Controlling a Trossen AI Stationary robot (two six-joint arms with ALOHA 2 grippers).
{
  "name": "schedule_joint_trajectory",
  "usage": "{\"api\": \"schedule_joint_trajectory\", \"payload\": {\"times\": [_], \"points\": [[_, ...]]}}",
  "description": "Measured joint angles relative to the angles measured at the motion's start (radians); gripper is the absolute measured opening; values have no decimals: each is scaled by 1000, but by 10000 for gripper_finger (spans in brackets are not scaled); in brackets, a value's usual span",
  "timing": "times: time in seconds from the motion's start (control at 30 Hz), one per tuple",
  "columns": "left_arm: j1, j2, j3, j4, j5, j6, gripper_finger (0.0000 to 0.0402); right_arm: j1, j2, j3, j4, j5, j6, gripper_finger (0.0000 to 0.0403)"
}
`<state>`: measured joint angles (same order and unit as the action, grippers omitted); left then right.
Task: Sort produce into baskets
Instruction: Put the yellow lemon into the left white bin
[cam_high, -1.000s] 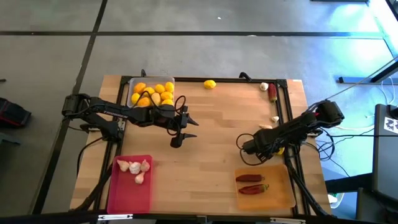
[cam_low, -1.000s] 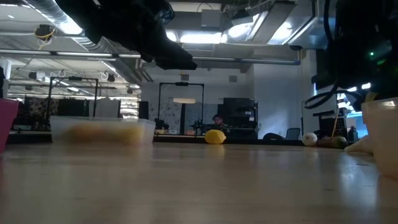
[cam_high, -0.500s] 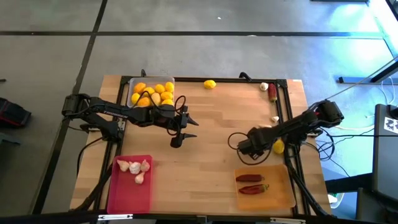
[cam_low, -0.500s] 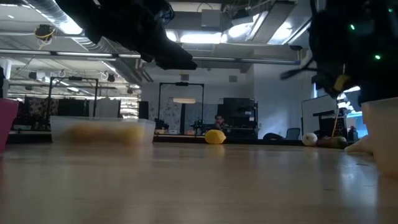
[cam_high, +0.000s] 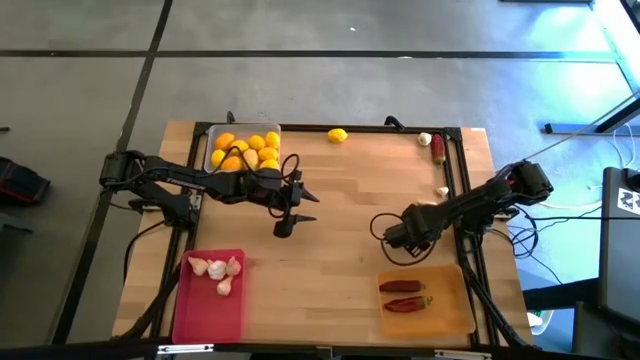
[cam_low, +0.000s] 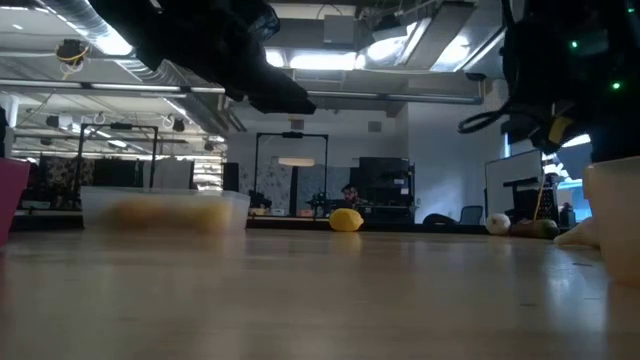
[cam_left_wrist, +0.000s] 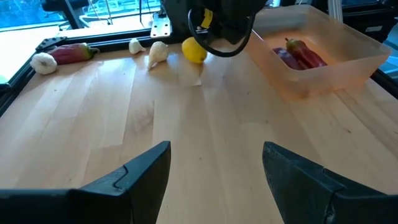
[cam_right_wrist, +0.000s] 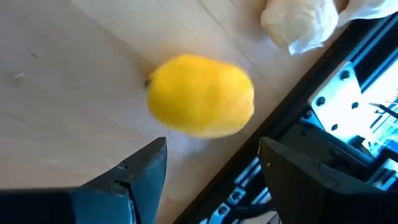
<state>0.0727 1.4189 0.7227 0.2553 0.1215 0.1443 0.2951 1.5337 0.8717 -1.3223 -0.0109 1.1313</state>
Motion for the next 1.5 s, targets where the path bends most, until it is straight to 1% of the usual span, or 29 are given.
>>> {"api": "schedule_joint_trajectory", "payload": {"times": [0.13, 0.23, 0.3, 0.43, 0.53, 0.7, 0.87, 0.97, 1.07, 1.2, 1.27, 1.4, 1.5], "points": [[0, 0, 0, -16, 0, 0, 251, 0, 0, -39, 58, 1, 3, 246], [0, 0, 0, -15, 0, 1, 251, 0, 0, -61, 88, 12, -68, 246], [0, 0, 0, -15, 0, 1, 251, 0, 0, -65, 89, 35, -123, 246], [0, 0, 0, -15, 0, 1, 251, 0, 0, -65, 88, 122, -206, 246], [0, 0, 0, -14, 0, 1, 251, -1, 0, -65, 115, 154, -265, 246], [0, 0, 0, -13, 0, 1, 251, -1, 0, -70, 137, 212, -277, 246], [0, 0, 0, -13, 0, 0, 251, -1, -2, -136, 210, 218, -276, 246], [0, 0, 0, -13, 0, 0, 251, -2, -1, -164, 256, 203, -263, 244], [0, 0, 0, -13, 0, 2, 251, -1, -2, -167, 257, 208, -254, 222], [-2, 0, 0, -13, 0, 19, 251, -1, -1, -155, 263, 222, -271, 167], [-2, 0, 0, -7, 0, 19, 251, -1, 0, -134, 276, 243, -273, 146], [-2, 0, 0, 10, 0, 19, 251, 0, 0, -81, 298, 363, -291, 142], [-2, 0, 0, 33, 0, 1, 251, -1, 0, -47, 398, 432, -354, 153]]}}
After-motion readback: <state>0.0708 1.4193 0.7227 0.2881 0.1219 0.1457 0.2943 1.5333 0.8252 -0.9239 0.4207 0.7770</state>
